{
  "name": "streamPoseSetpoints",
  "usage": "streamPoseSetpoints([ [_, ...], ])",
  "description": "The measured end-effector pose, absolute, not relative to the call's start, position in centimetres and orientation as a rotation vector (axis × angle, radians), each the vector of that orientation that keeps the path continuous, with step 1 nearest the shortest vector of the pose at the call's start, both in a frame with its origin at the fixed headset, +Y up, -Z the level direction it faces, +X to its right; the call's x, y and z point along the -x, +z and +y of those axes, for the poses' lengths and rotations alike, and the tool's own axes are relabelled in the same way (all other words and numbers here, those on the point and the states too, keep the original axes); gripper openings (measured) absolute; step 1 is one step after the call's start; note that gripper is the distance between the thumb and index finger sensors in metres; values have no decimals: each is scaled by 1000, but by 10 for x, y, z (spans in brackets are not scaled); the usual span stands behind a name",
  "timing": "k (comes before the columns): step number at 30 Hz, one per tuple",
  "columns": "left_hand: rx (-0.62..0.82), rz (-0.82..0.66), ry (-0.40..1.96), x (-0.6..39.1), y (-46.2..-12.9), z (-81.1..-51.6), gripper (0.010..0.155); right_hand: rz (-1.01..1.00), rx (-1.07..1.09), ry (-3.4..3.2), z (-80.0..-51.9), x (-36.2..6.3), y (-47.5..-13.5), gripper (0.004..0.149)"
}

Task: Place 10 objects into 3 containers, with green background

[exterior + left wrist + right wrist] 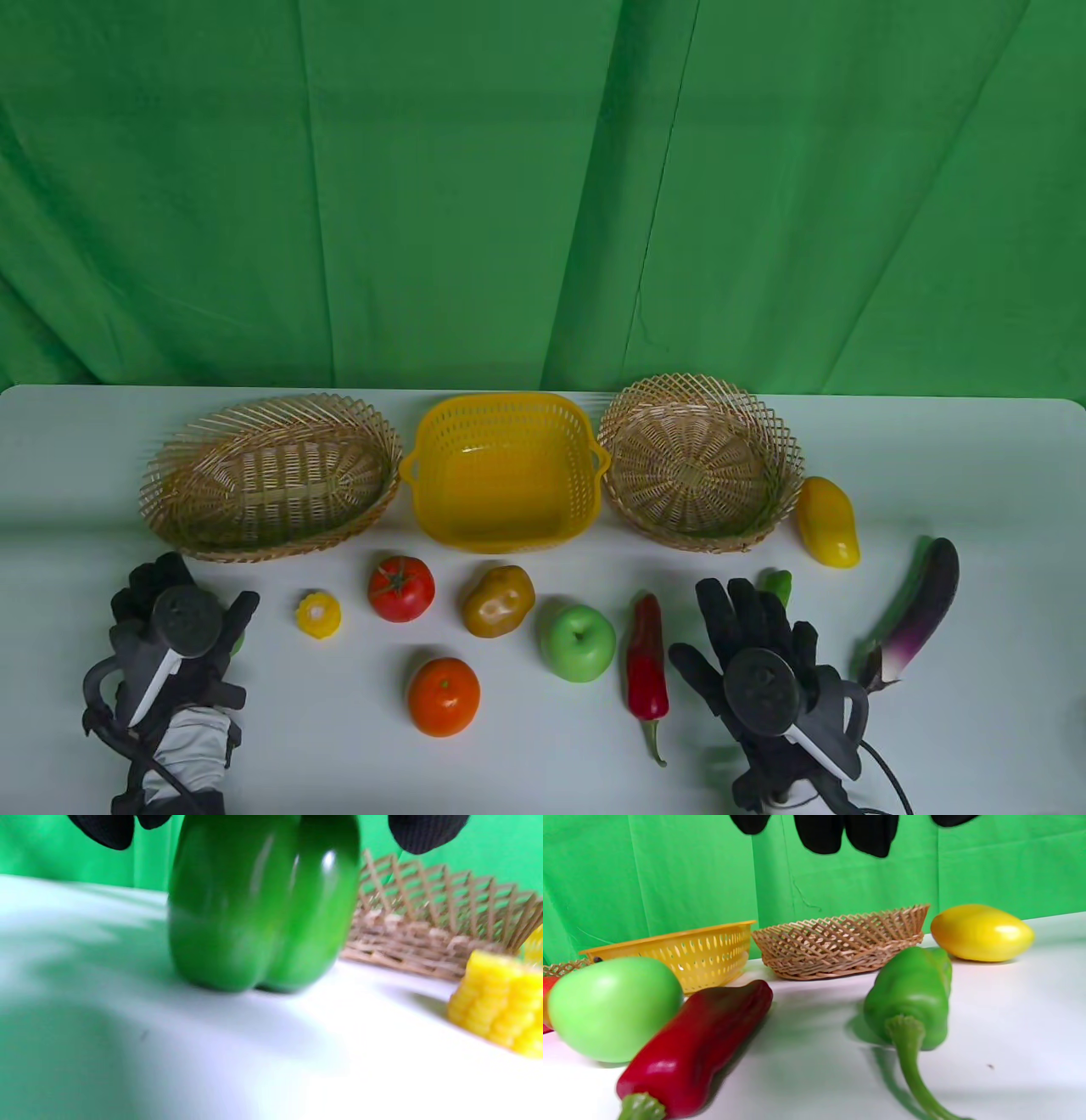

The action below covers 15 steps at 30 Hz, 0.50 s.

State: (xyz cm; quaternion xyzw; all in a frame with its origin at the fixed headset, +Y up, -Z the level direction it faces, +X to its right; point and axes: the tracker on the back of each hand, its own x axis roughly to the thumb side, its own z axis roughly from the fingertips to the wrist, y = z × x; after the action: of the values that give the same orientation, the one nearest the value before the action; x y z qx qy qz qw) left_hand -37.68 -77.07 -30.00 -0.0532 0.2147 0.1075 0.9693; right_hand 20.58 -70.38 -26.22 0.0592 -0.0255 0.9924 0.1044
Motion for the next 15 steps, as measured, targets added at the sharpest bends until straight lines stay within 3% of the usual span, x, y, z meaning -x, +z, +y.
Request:
streamPoseSetpoints([
  [7,68,465,163,374,-304,-774,87,-61,-179,2924,-704,-205,-262,79],
  [15,45,445,125,374,-306,-773,86,-62,-175,2915,-703,-207,-262,79],
])
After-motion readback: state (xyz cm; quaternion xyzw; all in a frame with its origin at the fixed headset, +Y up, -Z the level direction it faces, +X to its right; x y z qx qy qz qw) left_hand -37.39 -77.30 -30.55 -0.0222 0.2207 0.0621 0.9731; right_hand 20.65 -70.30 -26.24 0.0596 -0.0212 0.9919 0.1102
